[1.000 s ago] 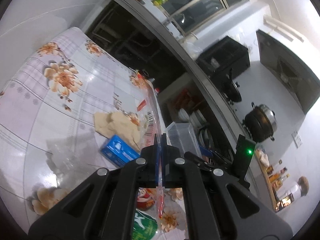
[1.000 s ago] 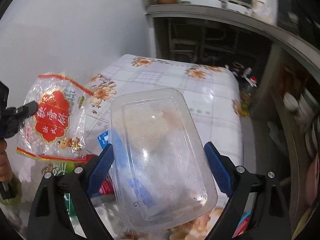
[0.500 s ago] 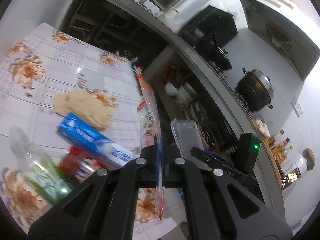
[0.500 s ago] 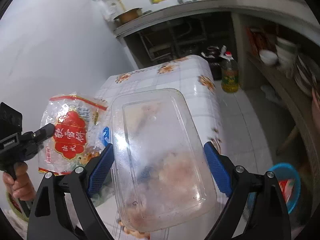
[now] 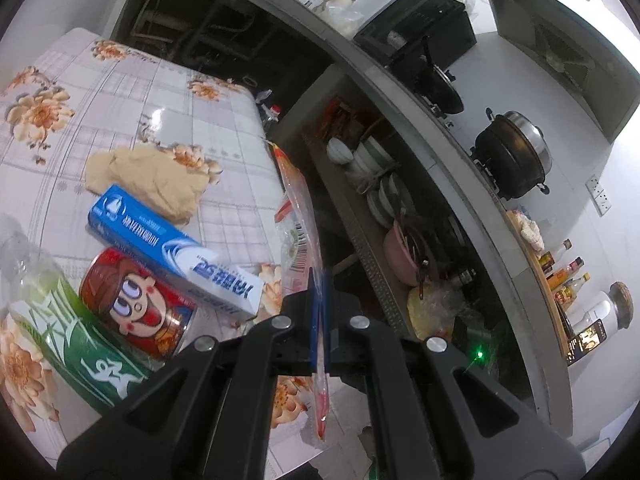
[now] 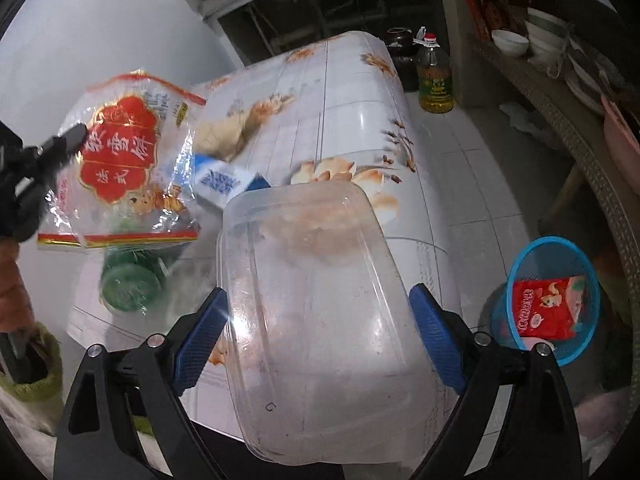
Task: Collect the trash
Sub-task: 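Lift the clear plastic box with the right tool while the left tool holds the bag, then carry the bag and plastic box over the blue wastebasket and release both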
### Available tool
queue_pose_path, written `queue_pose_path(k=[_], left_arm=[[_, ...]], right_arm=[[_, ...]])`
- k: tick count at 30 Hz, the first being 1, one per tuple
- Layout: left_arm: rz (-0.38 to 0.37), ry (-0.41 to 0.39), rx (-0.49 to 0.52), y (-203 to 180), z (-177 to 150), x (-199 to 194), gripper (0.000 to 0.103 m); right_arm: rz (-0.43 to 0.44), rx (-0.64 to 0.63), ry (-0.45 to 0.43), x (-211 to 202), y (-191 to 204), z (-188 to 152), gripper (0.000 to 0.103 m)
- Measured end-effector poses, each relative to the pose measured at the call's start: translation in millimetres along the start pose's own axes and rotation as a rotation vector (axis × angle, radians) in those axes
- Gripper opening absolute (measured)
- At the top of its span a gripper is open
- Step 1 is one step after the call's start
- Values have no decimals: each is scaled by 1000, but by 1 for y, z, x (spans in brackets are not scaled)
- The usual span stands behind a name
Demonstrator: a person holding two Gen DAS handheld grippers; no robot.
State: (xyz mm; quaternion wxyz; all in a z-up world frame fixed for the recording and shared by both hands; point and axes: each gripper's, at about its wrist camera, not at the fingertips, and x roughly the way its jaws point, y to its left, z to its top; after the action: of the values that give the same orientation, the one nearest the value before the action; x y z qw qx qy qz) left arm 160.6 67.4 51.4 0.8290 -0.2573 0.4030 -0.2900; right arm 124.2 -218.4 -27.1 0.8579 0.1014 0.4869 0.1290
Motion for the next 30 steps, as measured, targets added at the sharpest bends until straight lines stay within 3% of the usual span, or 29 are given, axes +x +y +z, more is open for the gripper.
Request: queue_pose_path(k=[2,10,15,24,30], left_arm=[[6,8,-7,3,-4,1,0],[23,32,-13,7,-14,7,0],[27,40,2,0,-14,13,0],[-4,91,77,-41,-12,50,0],[-46,197,143,-89,-15,111,0]], right_arm=[[-41,-37,12,3,7,-1,89],[-71,-84,53,19,14,-1,87],[-31,-41,34,14,5,-2,81],[193,234,-94,-22,-61,-16,81],[124,480,-253,-71,-141,-48,81]])
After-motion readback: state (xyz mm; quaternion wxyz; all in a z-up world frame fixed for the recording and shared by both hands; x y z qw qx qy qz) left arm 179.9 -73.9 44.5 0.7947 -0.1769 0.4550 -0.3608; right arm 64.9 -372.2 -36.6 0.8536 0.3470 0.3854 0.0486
